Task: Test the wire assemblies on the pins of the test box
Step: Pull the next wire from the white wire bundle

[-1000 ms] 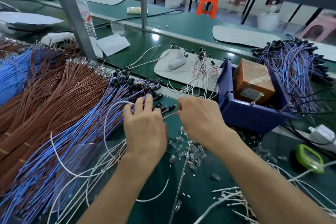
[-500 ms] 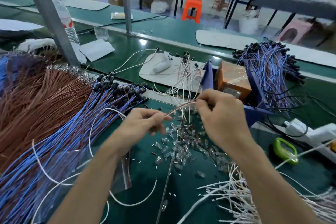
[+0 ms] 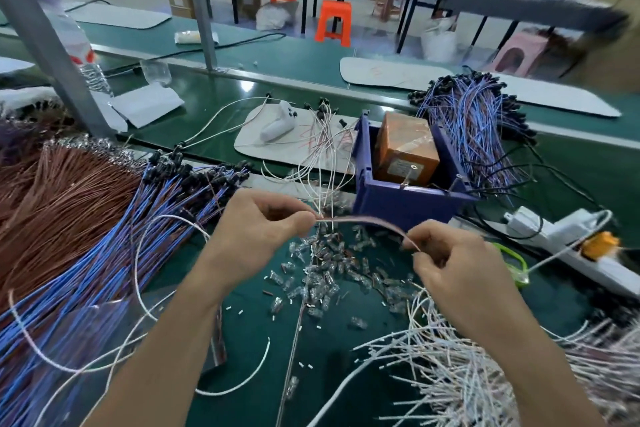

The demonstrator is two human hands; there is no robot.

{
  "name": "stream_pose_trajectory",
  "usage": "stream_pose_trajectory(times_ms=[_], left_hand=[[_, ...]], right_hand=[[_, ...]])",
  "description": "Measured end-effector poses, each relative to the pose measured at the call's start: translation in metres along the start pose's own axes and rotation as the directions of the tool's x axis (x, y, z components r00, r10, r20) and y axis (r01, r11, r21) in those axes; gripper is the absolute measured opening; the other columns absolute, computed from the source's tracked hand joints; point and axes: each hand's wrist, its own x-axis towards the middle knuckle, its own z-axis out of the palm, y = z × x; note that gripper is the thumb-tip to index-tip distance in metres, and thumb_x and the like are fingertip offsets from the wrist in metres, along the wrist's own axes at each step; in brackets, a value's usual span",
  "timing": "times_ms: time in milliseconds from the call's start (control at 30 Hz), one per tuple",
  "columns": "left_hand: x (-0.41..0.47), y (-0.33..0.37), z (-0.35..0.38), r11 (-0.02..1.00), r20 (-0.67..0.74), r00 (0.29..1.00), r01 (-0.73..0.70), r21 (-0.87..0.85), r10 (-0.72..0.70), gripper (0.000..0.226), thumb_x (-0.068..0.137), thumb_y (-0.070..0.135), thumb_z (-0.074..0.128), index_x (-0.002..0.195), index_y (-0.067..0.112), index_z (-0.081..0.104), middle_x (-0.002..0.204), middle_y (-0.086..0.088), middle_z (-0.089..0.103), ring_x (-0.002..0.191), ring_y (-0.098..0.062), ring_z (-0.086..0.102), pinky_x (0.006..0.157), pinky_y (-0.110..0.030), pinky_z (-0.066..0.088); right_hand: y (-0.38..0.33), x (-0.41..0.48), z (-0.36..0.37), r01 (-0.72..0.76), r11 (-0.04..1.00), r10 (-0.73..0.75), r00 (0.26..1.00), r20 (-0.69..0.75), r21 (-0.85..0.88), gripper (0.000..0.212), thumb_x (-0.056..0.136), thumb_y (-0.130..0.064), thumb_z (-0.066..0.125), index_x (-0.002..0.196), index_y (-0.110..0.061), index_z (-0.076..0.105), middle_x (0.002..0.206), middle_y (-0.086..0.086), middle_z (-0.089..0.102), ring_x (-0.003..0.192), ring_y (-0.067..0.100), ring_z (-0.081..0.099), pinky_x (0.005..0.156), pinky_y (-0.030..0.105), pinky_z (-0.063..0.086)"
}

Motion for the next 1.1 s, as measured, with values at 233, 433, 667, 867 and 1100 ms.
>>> stream_pose_trajectory(times_ms=[233,433,667,867,1100], left_hand=[[-0.006,0.027,0.058,0.978,0.131,0.974,-0.194,0.072,0.184,0.011,0.082,0.030,0.078,0.086,0.040,0.080,0.071,0.011,0.075,0.060,-0.009,0.065,0.058,-0.028,0.055],[-0.004,0.025,0.053,0.991,0.089,0.988,-0.130,0.030,0.127,0.017,0.084,0.023,0.085,0.085,0.040,0.081,0.072,0.008,0.077,0.066,-0.014,0.072,0.063,-0.033,0.061],[-0.002,0.014,0.007,0.998,0.056,0.997,0.059,0.029,-0.060,0.012,0.080,0.012,0.083,0.081,0.024,0.085,0.071,0.000,0.077,0.056,-0.001,0.064,0.054,-0.009,0.047],[-0.002,-0.009,-0.005,0.765,-0.030,0.960,0.204,-0.611,-0.280,0.016,0.078,0.018,0.068,0.076,0.017,0.083,0.071,-0.003,0.073,0.056,-0.005,0.063,0.057,-0.012,0.054],[-0.003,-0.034,0.008,0.263,0.079,0.893,0.214,-0.941,-0.443,0.027,0.087,0.022,0.059,0.078,0.014,0.084,0.077,0.004,0.073,0.059,0.001,0.065,0.053,-0.008,0.051]], right_hand=[[-0.045,0.004,-0.002,0.111,0.993,-0.115,0.984,0.139,0.039,0.064,0.091,0.006,0.051,0.117,-0.053,0.057,0.090,-0.022,0.068,0.082,0.003,0.065,0.071,0.023,0.055],[-0.032,0.000,-0.019,0.141,0.985,-0.147,0.988,-0.053,-0.099,0.017,0.095,-0.022,0.065,0.103,-0.037,0.067,0.074,-0.017,0.066,0.075,-0.004,0.060,0.059,0.013,0.045],[0.000,-0.006,-0.049,0.082,0.993,-0.101,0.963,-0.252,-0.085,0.010,0.092,-0.018,0.074,0.092,-0.025,0.081,0.066,-0.014,0.069,0.064,0.005,0.062,0.054,0.028,0.051],[0.015,0.001,-0.038,0.022,1.000,-0.020,0.988,-0.151,0.016,0.016,0.094,-0.018,0.070,0.091,-0.030,0.080,0.064,-0.012,0.069,0.057,0.004,0.058,0.050,0.017,0.043],[0.029,0.004,-0.006,-0.129,0.900,0.114,0.992,0.061,0.417,0.046,0.095,0.009,0.047,0.098,-0.031,0.069,0.086,-0.003,0.077,0.059,0.019,0.053,0.057,0.038,0.045]])
